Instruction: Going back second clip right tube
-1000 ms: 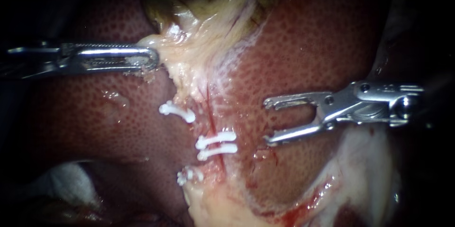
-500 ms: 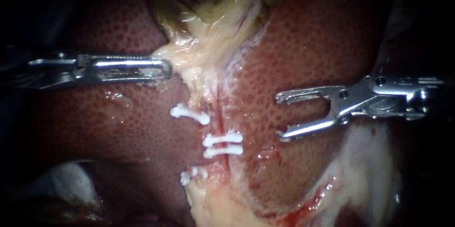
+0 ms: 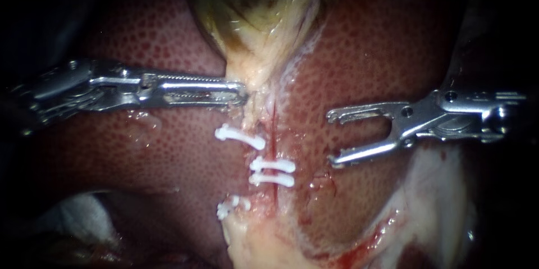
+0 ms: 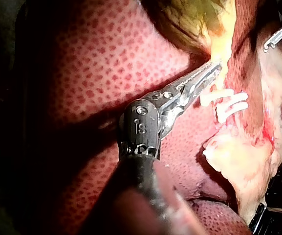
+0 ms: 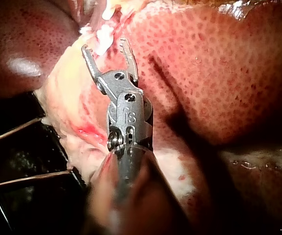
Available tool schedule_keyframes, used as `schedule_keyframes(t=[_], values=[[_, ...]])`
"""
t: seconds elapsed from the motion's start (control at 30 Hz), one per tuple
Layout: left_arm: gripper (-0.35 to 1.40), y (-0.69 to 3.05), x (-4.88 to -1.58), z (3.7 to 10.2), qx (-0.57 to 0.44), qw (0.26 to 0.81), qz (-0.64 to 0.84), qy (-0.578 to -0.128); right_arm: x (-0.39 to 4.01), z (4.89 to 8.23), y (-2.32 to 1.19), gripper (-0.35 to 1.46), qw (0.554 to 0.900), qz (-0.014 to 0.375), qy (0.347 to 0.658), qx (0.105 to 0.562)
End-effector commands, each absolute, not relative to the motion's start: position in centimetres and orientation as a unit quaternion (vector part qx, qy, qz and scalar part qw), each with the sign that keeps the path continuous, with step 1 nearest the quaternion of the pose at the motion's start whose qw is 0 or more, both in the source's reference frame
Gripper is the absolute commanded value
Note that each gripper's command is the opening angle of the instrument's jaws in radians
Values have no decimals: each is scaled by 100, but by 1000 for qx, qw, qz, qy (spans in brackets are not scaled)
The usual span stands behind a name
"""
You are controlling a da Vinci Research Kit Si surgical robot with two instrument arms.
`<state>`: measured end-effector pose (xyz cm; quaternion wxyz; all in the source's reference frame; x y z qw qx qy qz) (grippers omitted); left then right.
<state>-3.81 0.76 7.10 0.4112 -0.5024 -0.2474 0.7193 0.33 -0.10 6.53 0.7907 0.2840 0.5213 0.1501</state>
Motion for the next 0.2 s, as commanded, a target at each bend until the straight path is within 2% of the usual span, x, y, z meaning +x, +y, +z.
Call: schedule_keyframes(t=[0.03,0.2], values=[[-35,76,-380,710,-503,411,719,-248,33,653,-10,49,791,150,521,284],[-35,76,-380,709,-503,411,719,-248,33,653,-10,50,791,150,521,284]])
